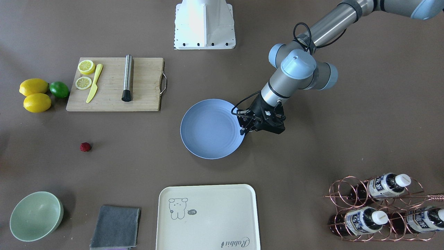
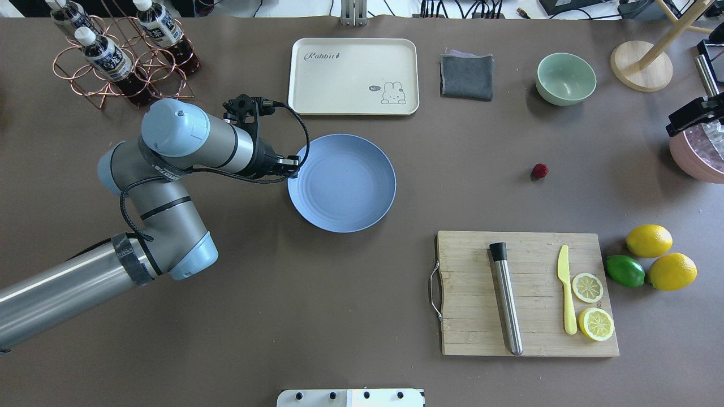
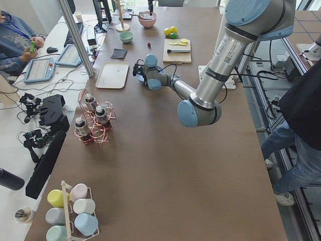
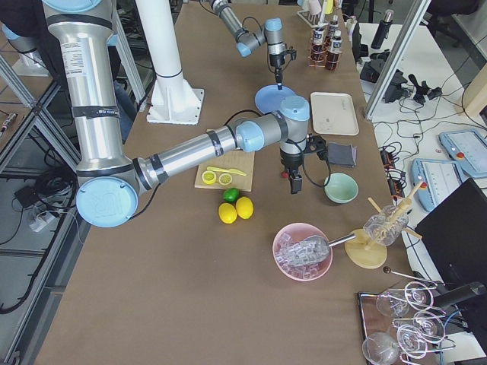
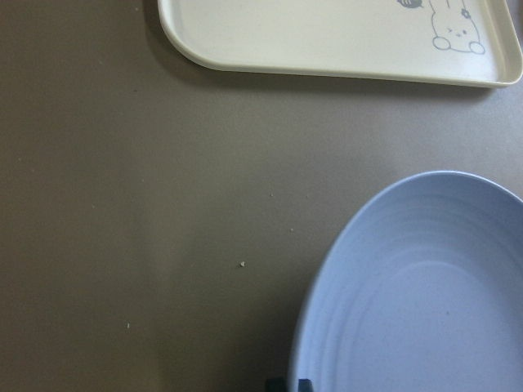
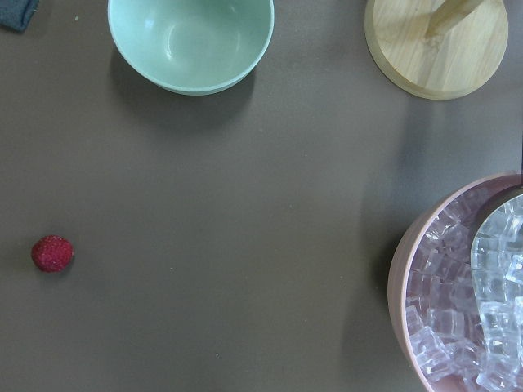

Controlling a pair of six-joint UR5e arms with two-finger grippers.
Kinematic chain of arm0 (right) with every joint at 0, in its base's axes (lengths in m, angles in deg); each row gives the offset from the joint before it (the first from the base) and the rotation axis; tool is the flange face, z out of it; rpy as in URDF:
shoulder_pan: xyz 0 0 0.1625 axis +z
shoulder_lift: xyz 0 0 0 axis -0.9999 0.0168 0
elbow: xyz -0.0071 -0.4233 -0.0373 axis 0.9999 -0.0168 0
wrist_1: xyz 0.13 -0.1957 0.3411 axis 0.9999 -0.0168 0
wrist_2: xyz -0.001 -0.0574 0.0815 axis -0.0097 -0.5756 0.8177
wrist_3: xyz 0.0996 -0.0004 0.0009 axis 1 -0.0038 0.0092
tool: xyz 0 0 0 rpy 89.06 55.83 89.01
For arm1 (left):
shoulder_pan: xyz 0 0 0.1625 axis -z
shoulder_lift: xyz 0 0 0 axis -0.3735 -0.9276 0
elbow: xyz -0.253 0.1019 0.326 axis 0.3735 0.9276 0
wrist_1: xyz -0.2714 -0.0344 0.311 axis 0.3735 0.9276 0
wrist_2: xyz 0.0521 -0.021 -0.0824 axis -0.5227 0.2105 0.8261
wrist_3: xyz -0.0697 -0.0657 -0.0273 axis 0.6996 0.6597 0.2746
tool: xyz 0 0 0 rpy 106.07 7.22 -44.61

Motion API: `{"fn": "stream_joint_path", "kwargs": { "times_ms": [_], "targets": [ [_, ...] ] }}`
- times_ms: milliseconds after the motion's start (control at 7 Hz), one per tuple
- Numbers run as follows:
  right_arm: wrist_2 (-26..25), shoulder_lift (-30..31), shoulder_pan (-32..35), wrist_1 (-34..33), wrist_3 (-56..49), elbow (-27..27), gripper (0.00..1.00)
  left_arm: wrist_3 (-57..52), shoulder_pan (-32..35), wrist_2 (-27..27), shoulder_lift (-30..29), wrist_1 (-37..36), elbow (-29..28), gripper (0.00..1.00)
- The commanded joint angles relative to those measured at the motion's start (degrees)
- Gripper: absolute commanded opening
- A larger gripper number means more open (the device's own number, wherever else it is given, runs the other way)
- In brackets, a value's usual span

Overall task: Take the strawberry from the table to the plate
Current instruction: 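Push the blue plate with the left gripper toward the table centre, then withdraw the left arm while the right gripper moves down over the red strawberry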

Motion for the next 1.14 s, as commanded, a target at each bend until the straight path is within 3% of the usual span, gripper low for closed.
{"fn": "stream_joint_path", "kwargs": {
  "times_ms": [0, 143, 429, 1000],
  "targets": [
    [0.01, -0.07, -0.16, 0.0, 0.12, -0.03, 1.0, -0.5, -0.91, -0.35, -0.38, 0.26, -0.35, 0.54],
    [0.1, -0.15, -0.42, 0.0, 0.12, 0.05, 1.0, -0.59, -1.43, -0.53, -0.12, 0.78, 0.26, 0.97],
    [-0.16, -3.22, -3.39, 0.0, 5.43, -0.3, 1.0, -2.6, 0.92, -0.27, 3.11, 0.26, 2.46, 0.98],
    [-5.68, -9.12, -14.2, 0.0, 23.3, -1.09, 0.98, -29.43, 19.51, 11.12, 22.24, -8.0, 13.87, 0.98]
  ]
}}
